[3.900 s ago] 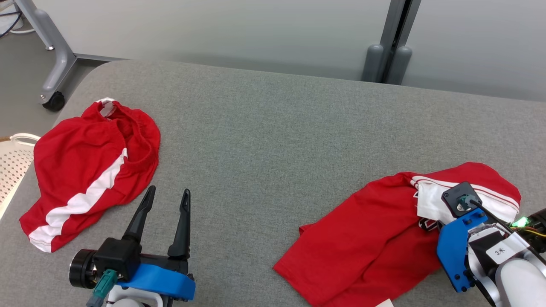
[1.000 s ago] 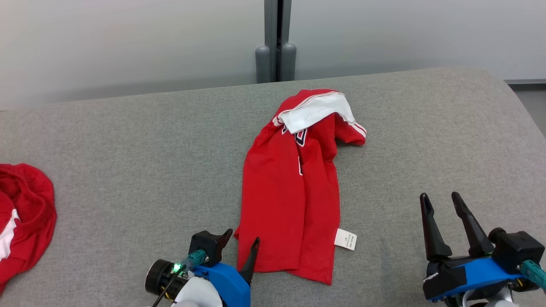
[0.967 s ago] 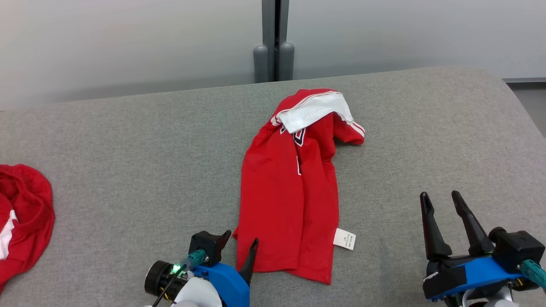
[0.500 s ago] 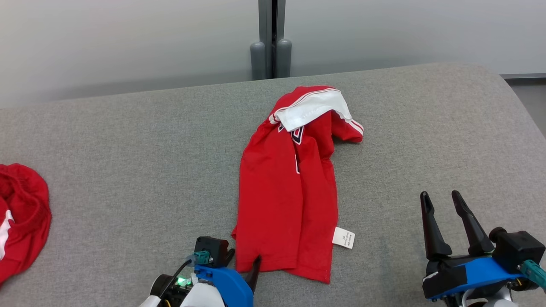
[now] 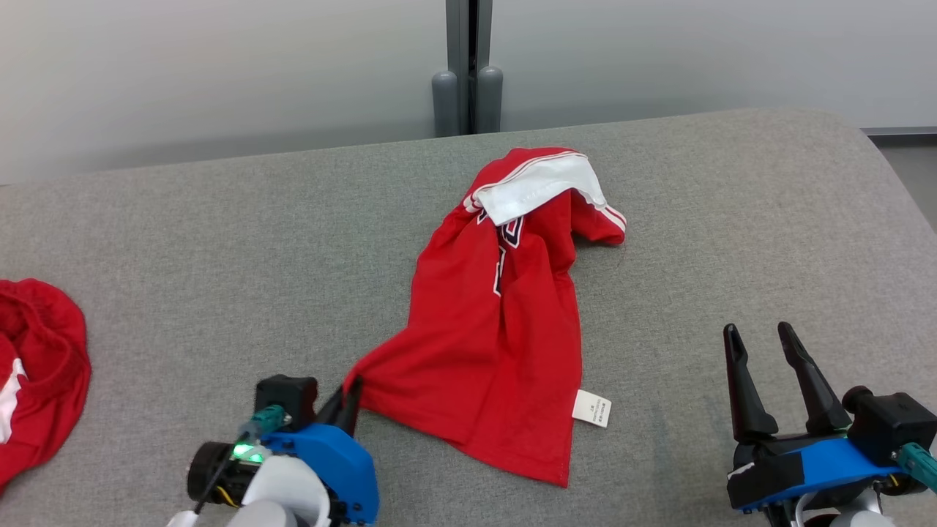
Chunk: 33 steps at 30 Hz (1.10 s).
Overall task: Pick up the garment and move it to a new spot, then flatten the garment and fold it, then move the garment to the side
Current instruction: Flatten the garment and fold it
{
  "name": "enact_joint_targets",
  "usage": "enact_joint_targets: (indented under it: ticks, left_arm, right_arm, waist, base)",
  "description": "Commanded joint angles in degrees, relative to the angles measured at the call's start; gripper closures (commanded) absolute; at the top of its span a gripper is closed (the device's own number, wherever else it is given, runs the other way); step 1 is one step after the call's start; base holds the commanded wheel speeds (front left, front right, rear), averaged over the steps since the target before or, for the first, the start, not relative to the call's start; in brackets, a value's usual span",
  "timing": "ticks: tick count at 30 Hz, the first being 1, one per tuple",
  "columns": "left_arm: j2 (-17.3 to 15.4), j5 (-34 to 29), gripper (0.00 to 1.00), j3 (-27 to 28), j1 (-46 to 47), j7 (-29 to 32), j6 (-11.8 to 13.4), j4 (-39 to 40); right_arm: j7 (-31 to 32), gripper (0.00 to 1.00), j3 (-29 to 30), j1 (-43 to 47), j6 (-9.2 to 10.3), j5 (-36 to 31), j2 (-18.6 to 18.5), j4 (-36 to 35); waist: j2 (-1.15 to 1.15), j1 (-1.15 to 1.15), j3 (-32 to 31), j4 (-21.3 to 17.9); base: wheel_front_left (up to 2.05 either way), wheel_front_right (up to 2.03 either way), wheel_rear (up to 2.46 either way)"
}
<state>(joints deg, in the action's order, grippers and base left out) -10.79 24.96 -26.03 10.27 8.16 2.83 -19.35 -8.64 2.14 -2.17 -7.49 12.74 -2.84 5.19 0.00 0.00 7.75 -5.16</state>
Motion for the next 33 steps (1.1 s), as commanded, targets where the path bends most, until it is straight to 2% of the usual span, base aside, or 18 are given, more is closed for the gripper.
enact_joint_targets:
  ticks: [1,5,7,12,17,23,27,30,31,32,33]
  left_arm:
    - [-0.44,-0.32,1.0,0.41,0.23,-0.38,0.37,0.4]
    - [-4.97,-1.57,1.0,3.22,2.2,-0.61,2.04,3.67]
    - [-7.69,-2.51,1.0,4.26,4.02,-0.26,1.97,3.69]
    - [-13.71,-4.58,1.0,5.81,10.34,-0.42,-0.05,0.4]
    - [-17.88,-6.97,1.0,5.94,16.57,-1.45,-2.14,-4.59]
    - [-19.79,-8.59,1.0,6.25,22.77,-4.73,-2.31,-10.09]
    - [-19.73,-9.95,1.0,6.49,25.93,-6.84,-0.44,-12.54]
    - [-17.88,-9.05,1.0,7.06,27.12,-7.93,1.14,-14.79]
    - [-16.96,-8.4,0.28,7.07,26.75,-8.11,0.84,-15.2]
    - [-16.05,-7.78,0.0,6.9,26.38,-8.56,0.33,-15.41]
    - [-15.37,-6.99,0.0,6.82,25.79,-8.66,-0.17,-15.99]
  right_arm:
    - [0.0,0.0,0.04,0.04,-0.01,-0.1,-0.1,-0.18]
    - [0.22,0.0,-0.41,-0.36,-0.01,0.1,-0.1,-0.41]
    - [0.28,0.0,-0.97,-0.85,-0.01,0.26,-0.09,-0.44]
    - [0.17,0.0,-2.41,-1.51,-0.01,0.53,-0.11,0.01]
    - [-0.44,0.0,-3.4,-2.36,-0.01,0.91,-0.11,0.52]
    - [-1.16,0.0,-4.3,-2.86,-0.01,1.76,-0.11,1.62]
    - [-1.71,0.0,-4.47,-3.19,-0.01,1.87,-0.1,2.22]
    - [-1.8,0.0,-4.46,-3.37,-0.01,2.13,-0.1,2.73]
    - [-1.76,0.0,-4.44,-3.28,-0.01,2.11,-0.09,2.88]
    - [-1.78,0.0,-4.2,-3.17,-0.01,2.04,-0.11,2.96]
    - [-1.74,0.0,-4.22,-3.14,-0.01,2.0,-0.11,3.01]
  waist:
    - [0.0,0.0,0.05,0.07]
    - [0.0,0.0,0.8,-0.01]
    - [0.0,0.0,1.32,-0.5]
    - [0.0,0.0,2.53,-2.63]
    - [0.0,0.0,3.63,-5.27]
    - [0.0,0.0,4.73,-7.75]
    - [0.0,0.0,5.03,-8.26]
    - [0.0,0.0,4.8,-7.81]
    - [0.0,0.0,4.66,-7.51]
    - [0.0,0.0,4.51,-7.04]
    - [0.0,0.0,4.37,-6.65]
  base:
    - [0.0,0.0,0.0]
    - [0.0,0.0,0.0]
    - [0.0,0.0,0.0]
    - [0.0,0.0,0.0]
    - [0.0,0.0,0.0]
    - [0.0,0.0,0.0]
    - [0.0,0.0,0.0]
    - [0.0,0.0,0.0]
    - [0.0,0.0,0.0]
    - [0.0,0.0,0.0]
    - [0.0,0.0,0.0]
